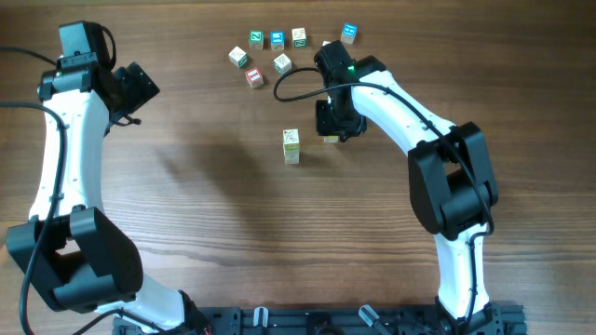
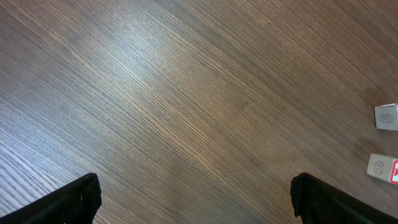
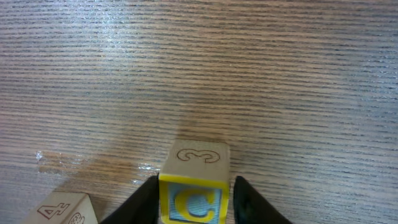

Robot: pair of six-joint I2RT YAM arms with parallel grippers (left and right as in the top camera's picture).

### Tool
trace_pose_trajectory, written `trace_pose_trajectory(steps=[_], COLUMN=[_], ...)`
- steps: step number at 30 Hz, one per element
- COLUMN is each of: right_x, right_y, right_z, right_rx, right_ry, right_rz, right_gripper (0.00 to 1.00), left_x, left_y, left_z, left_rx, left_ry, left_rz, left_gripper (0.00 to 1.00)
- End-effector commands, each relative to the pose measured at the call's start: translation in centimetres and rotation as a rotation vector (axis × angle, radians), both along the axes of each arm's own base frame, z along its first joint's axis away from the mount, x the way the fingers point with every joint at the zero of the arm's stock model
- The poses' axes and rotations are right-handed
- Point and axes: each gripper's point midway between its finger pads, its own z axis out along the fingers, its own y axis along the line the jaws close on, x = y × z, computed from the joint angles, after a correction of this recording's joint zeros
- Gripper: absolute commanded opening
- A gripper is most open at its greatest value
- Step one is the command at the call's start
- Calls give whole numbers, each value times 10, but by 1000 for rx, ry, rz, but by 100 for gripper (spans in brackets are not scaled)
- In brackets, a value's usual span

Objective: Form a tower

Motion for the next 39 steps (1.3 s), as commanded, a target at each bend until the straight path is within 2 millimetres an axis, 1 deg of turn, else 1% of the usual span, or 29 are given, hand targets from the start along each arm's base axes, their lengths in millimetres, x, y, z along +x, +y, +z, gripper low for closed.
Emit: trace_pose_trajectory(steps=[1, 3, 4, 6, 7, 9, 10, 12, 14, 15, 18, 20, 22, 24, 29, 35, 39], right_x=[-3, -2, 1, 5, 7, 12, 13, 17, 19, 19, 12, 5, -3, -10, -30, -50, -57], right_y=[-3, -2, -3, -3, -2, 1, 1, 4, 8, 9, 16, 20, 26, 33, 48, 74, 82], right_z=[-9, -8, -5, 5, 14, 39, 47, 73, 104, 114, 157, 181, 196, 202, 198, 198, 198], right_rx=[-24, -21, -18, -14, -11, 1, 6, 25, 62, 77, 162, 215, 247, 258, 247, 258, 260], right_ry=[17, 12, 7, -1, -7, -33, -42, -80, -120, -136, -196, -225, -242, -246, -207, -191, -187], right_rz=[2, 1, -3, -7, -7, -6, -5, -5, -2, -1, 13, 26, 44, 64, 112, 157, 180], right_gripper=[27, 25, 26, 25, 26, 27, 27, 27, 26, 26, 26, 26, 26, 26, 26, 25, 25], left_x=[2, 2, 2, 2, 2, 2, 2, 2, 2, 2, 2, 2, 2, 2, 2, 2, 2], left_y=[3, 3, 3, 3, 3, 3, 3, 3, 3, 3, 3, 3, 3, 3, 3, 3, 3], left_z=[13, 13, 13, 13, 13, 13, 13, 13, 13, 13, 13, 13, 13, 13, 13, 13, 13], left_rx=[20, 20, 20, 20, 20, 20, 20, 20, 20, 20, 20, 20, 20, 20, 20, 20, 20], left_ry=[-29, -29, -29, -29, -29, -29, -29, -29, -29, -29, -29, -29, -29, -29, -29, -29, -29], left_rz=[-3, -3, -3, -3, -3, -4, -3, -3, -3, -3, -3, -3, -3, -4, -3, -4, -4], left_gripper=[100, 100, 100, 100, 100, 100, 100, 100, 100, 100, 100, 100, 100, 100, 100, 100, 100])
